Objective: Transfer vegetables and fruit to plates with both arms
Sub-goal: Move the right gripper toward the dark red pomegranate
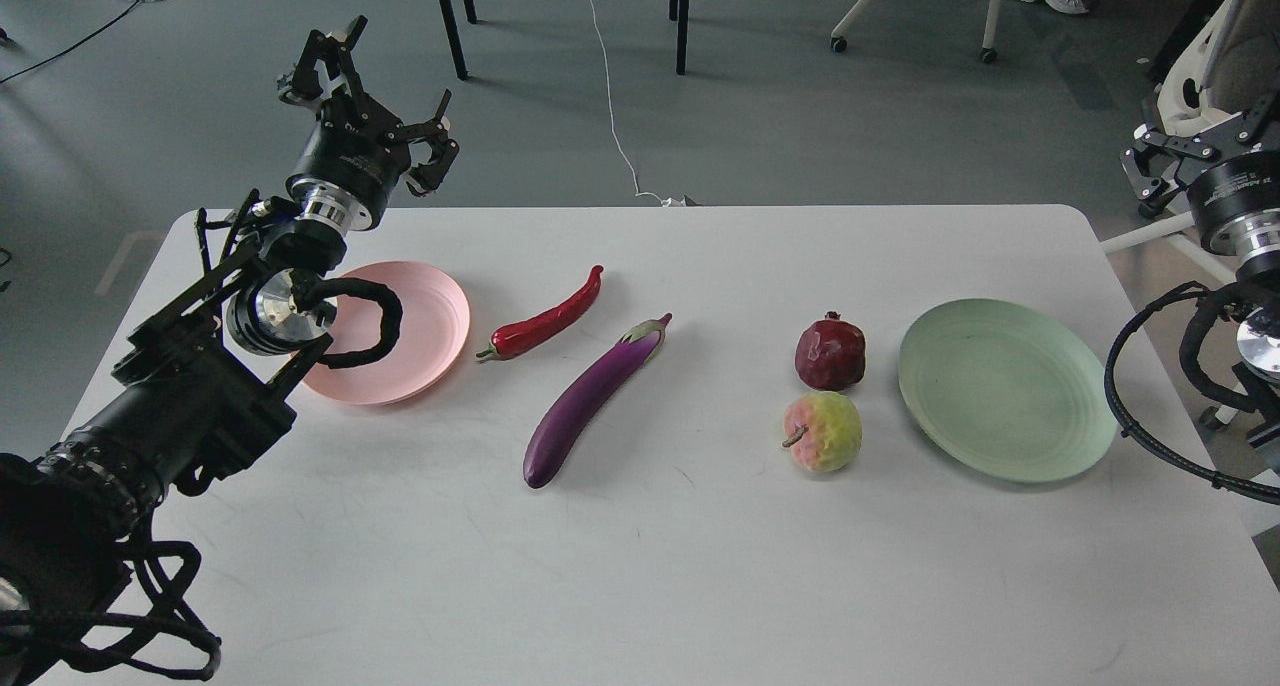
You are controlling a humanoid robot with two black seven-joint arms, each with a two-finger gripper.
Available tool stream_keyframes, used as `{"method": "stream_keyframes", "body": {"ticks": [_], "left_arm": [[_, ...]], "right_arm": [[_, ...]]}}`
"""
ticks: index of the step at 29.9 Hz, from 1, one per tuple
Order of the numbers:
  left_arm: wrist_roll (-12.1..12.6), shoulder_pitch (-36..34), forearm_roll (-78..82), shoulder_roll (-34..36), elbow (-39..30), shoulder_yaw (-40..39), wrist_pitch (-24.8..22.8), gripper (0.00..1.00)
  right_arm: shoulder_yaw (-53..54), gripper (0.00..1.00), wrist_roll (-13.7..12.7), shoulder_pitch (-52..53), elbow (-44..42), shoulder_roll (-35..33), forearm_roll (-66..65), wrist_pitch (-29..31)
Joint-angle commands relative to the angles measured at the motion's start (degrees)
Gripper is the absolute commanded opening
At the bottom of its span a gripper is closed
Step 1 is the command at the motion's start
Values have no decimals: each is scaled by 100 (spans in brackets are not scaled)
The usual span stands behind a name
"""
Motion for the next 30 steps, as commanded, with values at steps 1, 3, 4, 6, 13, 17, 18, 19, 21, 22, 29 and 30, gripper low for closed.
{"method": "stream_keyframes", "body": {"ticks": [1, 3, 4, 6, 13, 17, 18, 19, 21, 22, 29, 30], "left_arm": [[-4, 8, -29, -12, 8, 54, 37, 98], [-4, 8, -29, -3, 8, 54, 37, 98], [-13, 8, -29, 23, 8, 46, 46, 98], [-22, -1, -29, 76, 8, 46, 54, 98], [-48, -19, -47, 392, 26, -51, 72, 98], [-4, -54, -38, 533, 43, -42, -60, 98], [-4, -54, -38, 559, 52, -34, -68, 98], [-4, -54, -29, 586, 52, -25, -69, 98], [-13, -45, 6, 656, 61, -25, -69, 98], [-13, -45, 14, 682, 61, -16, -69, 98], [-13, -19, -21, 902, 43, -16, -86, 98], [-22, -19, -21, 946, 35, -25, -104, 98]], "right_arm": [[-4, 99, 0, -19, -42, -24, -9, 0], [-4, 99, -18, -11, -51, -24, -9, 0], [-4, 99, -35, -2, -42, -32, -9, 0], [-13, 99, -70, 42, 11, -41, -9, 0], [-652, 99, -343, 629, 906, -805, -360, 0], [-2189, 99, -326, 1876, 1083, -832, -1124, 0], [-2637, 99, -325, 2210, 1109, -823, -1291, 0], [-3024, 99, -325, 2456, 1136, -806, -1432, 0], [-3850, 99, -325, 3010, 1328, -692, -1861, 0], [-4141, 99, -317, 3204, 1442, -596, -2073, 0], [-5900, 99, -308, 3988, 1979, 169, -4453, 0], [-6059, 99, -308, 4006, 2049, 231, -4726, 0]]}}
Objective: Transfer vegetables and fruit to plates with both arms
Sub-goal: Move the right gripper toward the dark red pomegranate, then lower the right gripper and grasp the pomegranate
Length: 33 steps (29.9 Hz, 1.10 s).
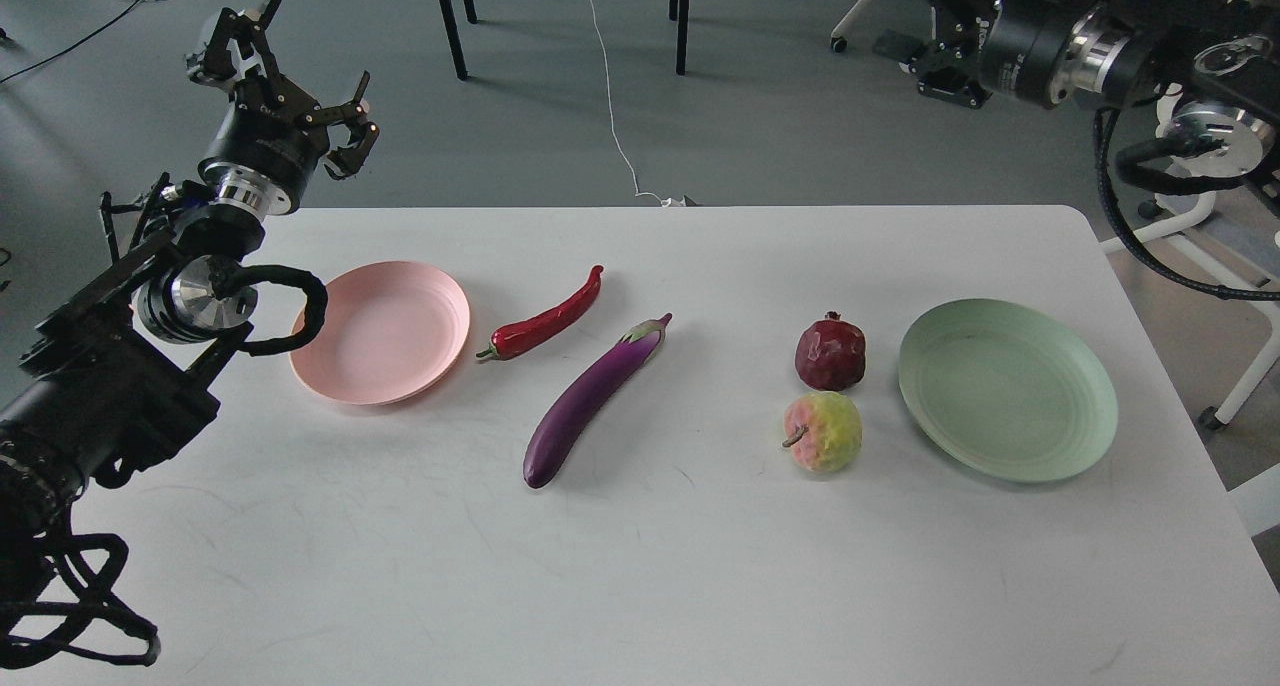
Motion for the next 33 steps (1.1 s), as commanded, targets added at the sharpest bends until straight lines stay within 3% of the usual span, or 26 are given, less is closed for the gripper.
{"method": "stream_keyframes", "body": {"ticks": [1, 8, 16, 33], "left_arm": [[-9, 19, -14, 140, -30, -9, -62, 98], [-62, 28, -31, 220, -30, -18, -221, 98], [-62, 107, -40, 150, -39, -18, -212, 98], [-62, 116, 30, 185, -74, 79, -151, 98]], "right_arm": [[-695, 99, 9, 150, 254, 275, -1140, -4], [-2030, 98, 26, 299, 255, 714, -2784, -4], [-3429, 94, 62, 502, -123, 1268, -3076, -4], [-3447, 93, 70, 45, -606, 1998, -2329, -4]]}}
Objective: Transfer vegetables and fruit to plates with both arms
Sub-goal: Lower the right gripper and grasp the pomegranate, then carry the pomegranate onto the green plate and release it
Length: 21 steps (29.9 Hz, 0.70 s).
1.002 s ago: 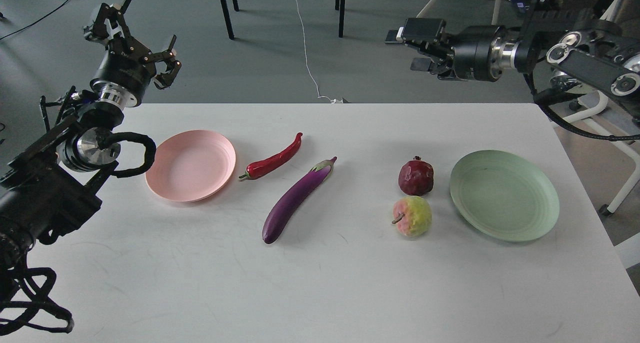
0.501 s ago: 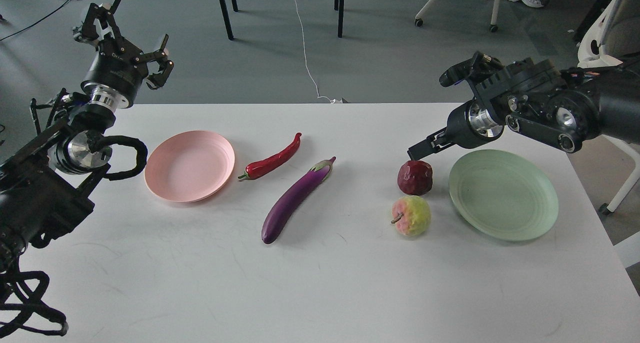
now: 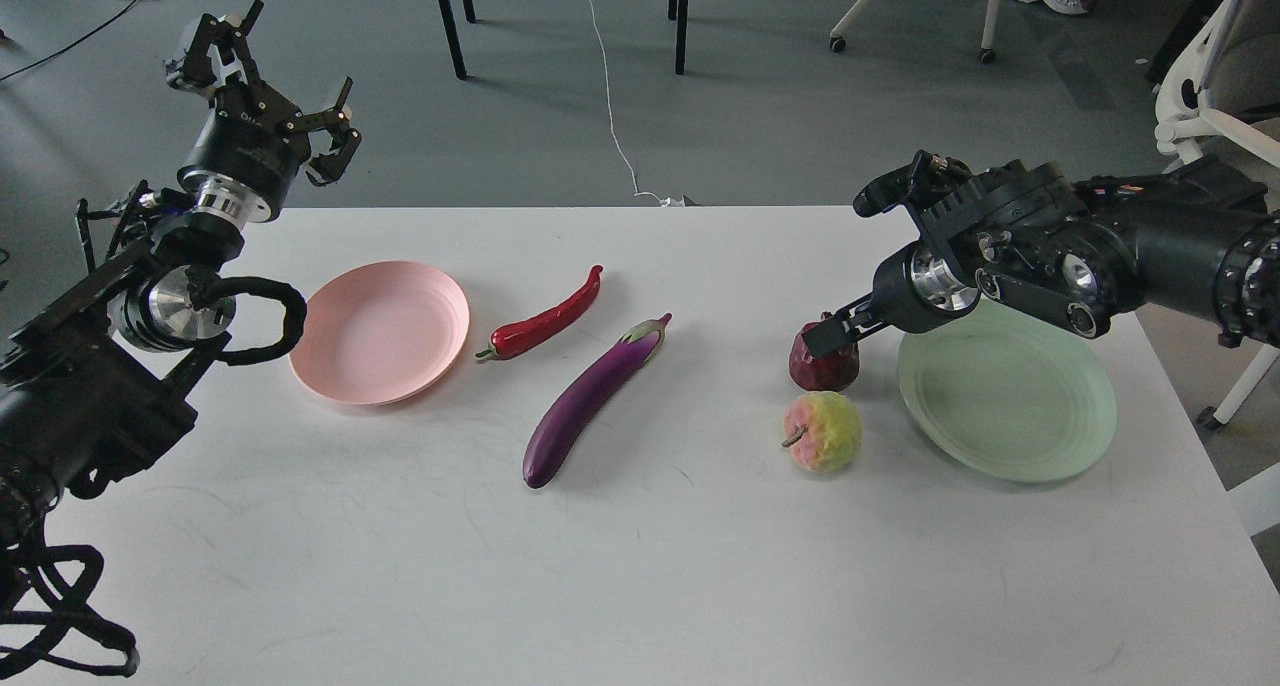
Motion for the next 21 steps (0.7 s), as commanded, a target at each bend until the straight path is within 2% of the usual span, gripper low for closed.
{"method": "stream_keyframes", "body": {"ticks": [1, 10, 13, 16, 20, 21], "left_arm": [[0, 22, 1, 22, 0, 0, -6, 98], [-9, 66, 1, 128, 9, -18, -32, 98], [-9, 92, 1, 128, 9, -18, -32, 98], [-9, 92, 1, 128, 9, -18, -14, 98], [-9, 92, 1, 137, 9, -18, -14, 98], [-9, 92, 1, 145, 9, -18, -14, 98]], "right_arm": [[-24, 93, 0, -51, -145, 214, 70, 1], [-392, 92, 8, -333, -251, 294, 61, 1], [-481, 88, 0, -359, -278, 294, 70, 1], [-498, 75, 0, -368, -277, 294, 35, 1], [-516, 46, 8, -281, -269, 250, 17, 1], [-516, 43, 8, -237, -277, 224, 17, 1]]}}
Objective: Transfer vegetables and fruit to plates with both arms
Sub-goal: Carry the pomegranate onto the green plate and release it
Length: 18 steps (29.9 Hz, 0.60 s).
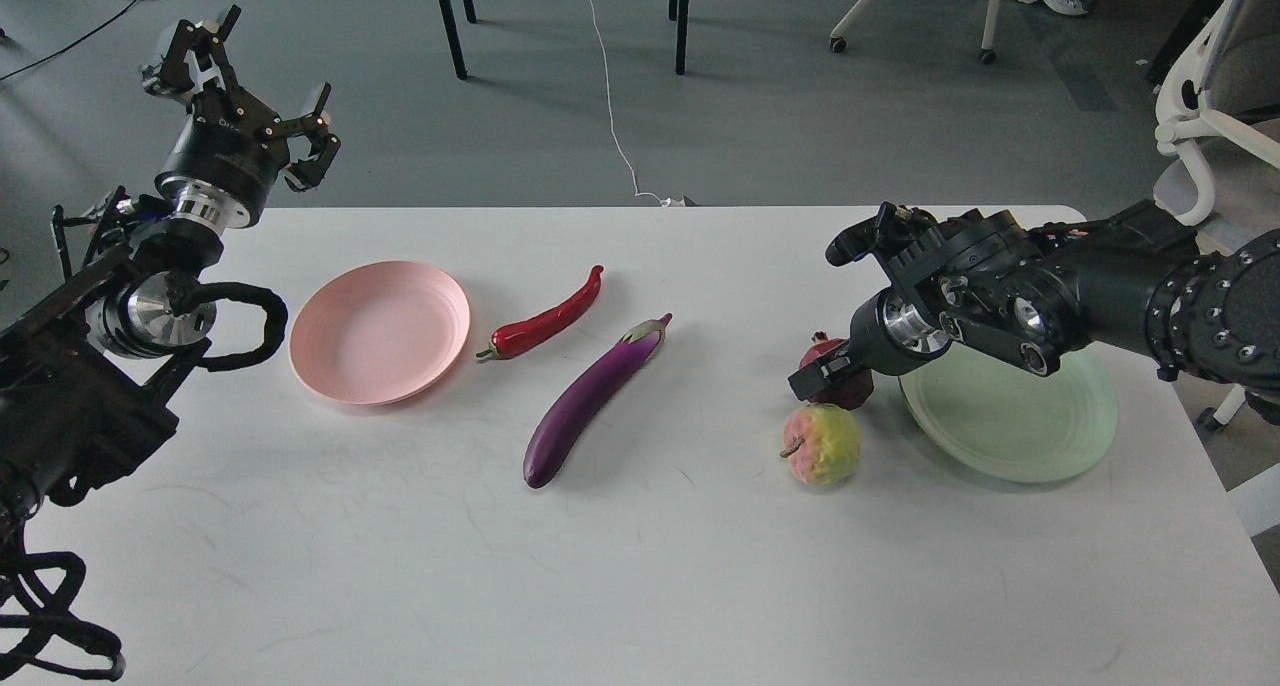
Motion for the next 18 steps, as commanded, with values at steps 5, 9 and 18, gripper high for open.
{"method": "stream_keyframes", "body": {"ticks": [5, 9, 18], "left_arm": [[0, 0, 0, 84, 0, 0, -28, 98], [0, -8, -9, 119, 0, 0, -37, 98], [0, -8, 0, 75, 0, 18, -46, 98]], "right_arm": [[60, 41, 5, 460, -4, -516, 11, -1], [52, 42, 5, 575, 48, -1175, 2, -1], [34, 50, -4, -426, -172, -2081, -7, -322]]}}
